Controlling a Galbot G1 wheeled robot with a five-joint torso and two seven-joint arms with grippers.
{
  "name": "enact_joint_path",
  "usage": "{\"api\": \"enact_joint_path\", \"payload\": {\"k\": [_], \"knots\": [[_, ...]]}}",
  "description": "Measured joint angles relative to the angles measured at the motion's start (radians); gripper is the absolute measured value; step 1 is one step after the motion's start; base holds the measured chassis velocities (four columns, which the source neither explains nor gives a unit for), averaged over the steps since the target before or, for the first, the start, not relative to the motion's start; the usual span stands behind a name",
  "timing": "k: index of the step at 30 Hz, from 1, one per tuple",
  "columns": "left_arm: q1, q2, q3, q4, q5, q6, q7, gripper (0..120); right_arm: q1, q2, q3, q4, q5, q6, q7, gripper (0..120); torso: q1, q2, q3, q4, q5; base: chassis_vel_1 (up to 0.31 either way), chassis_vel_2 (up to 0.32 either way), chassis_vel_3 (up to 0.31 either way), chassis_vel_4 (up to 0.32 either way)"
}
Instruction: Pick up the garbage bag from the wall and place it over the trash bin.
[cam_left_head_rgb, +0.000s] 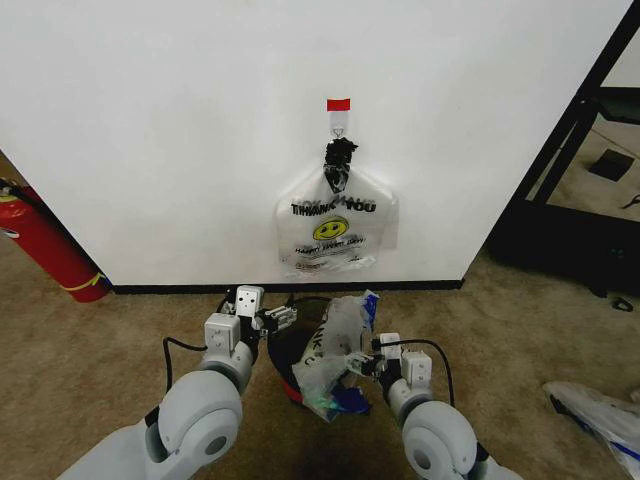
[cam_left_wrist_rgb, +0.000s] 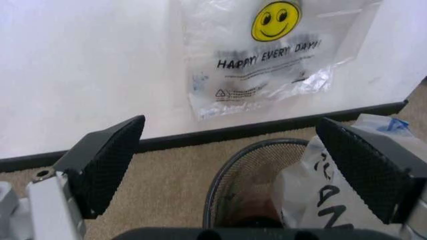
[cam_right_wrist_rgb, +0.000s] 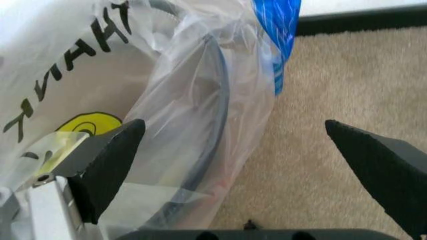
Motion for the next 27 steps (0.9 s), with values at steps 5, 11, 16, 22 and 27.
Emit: {"api": "enact_joint_path", "payload": {"k": [5,11,16,22,27], "knots": [[0.0,0.005,0.0,-0.004,0.004,-0.002,0.006,100,0.012,0.021,-0.003,-0.006,0.045,-0.007,0.056,100,0.0,0.0,0.0,0.0001,-0.0001,0.0,0.0,0.0,0.0],[0.002,0.012,0.003,-0.006,0.027,-0.01,0.022,100,0.05,0.067,-0.011,-0.016,0.153,-0.023,0.176,100,0.0,0.0,0.0,0.0,-0.0001,0.0,0.0,0.0,0.0],[0.001,0.012,0.004,-0.005,0.027,-0.012,0.023,100,0.115,0.106,-0.036,-0.037,0.255,-0.055,0.311,99,0.0,0.0,0.0,0.0001,0.0,0.0,0.0,0.0,0.0],[0.012,-0.001,0.003,-0.014,-0.003,-0.009,0.005,100,0.181,0.143,-0.077,-0.085,0.293,-0.058,0.393,98,0.0,0.0,0.0,0.0002,0.0,0.0,0.0,0.0,0.0],[0.014,0.0,0.001,-0.014,-0.004,-0.008,0.004,100,0.192,0.169,-0.086,-0.107,0.327,-0.078,0.451,98,0.0,0.0,0.0,0.0001,0.0001,0.0,0.0,0.0,0.0]]}}
